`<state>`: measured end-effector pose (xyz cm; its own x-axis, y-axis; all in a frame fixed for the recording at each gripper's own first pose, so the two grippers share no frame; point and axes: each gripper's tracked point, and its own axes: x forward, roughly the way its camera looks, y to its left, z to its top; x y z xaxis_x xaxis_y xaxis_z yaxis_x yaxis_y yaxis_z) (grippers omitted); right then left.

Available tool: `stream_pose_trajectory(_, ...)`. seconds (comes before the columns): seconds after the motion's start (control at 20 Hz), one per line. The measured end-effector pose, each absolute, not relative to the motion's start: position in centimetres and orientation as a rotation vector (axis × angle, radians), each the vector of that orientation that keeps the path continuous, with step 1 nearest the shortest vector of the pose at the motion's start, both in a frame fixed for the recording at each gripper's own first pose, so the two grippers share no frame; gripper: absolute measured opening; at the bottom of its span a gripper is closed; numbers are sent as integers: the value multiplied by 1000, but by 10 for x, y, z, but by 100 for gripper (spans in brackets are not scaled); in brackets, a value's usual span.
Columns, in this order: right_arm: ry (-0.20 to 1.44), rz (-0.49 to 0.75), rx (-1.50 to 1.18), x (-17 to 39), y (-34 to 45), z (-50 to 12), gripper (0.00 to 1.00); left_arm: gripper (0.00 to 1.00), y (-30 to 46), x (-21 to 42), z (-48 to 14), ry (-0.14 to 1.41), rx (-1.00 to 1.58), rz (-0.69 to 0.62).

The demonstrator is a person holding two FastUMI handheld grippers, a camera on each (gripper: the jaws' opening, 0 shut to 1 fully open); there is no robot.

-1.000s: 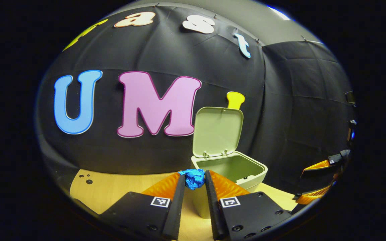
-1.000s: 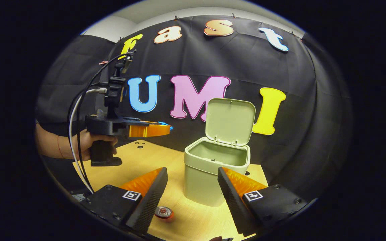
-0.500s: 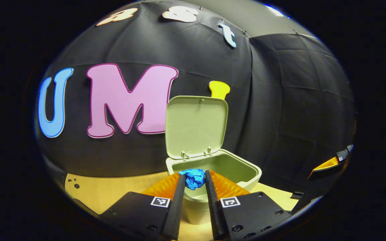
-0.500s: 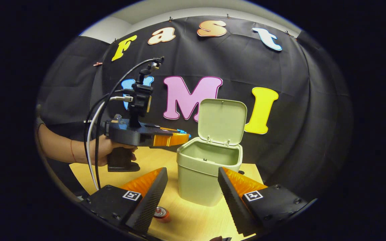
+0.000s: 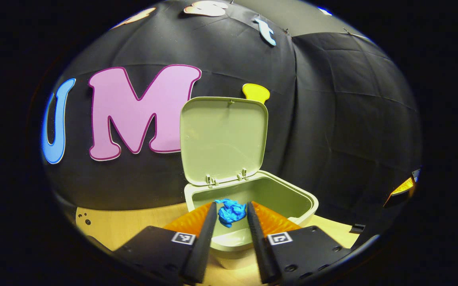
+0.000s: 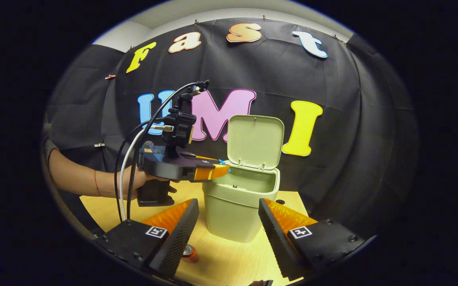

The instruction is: Press the lid of the desktop garbage bin to open it, pick up the crumpled paper on the desktop and throw it into the bin, then pick up the pop can on the desktop and drop it into the bin, and finally close the garbage bin lid.

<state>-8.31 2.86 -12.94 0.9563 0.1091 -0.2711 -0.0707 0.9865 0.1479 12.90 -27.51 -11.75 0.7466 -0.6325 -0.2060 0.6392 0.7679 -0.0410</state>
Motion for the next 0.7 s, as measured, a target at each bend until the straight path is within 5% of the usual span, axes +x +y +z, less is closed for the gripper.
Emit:
stream_pose_trajectory(0.2, 293, 97, 139, -84, 30, -135, 96, 99, -267, 129, -110, 191, 19, -669)
stream_pose_trajectory(0.7, 321, 196, 155, -87, 61, -149, 96, 98, -202, 95, -79, 143, -2, -523)
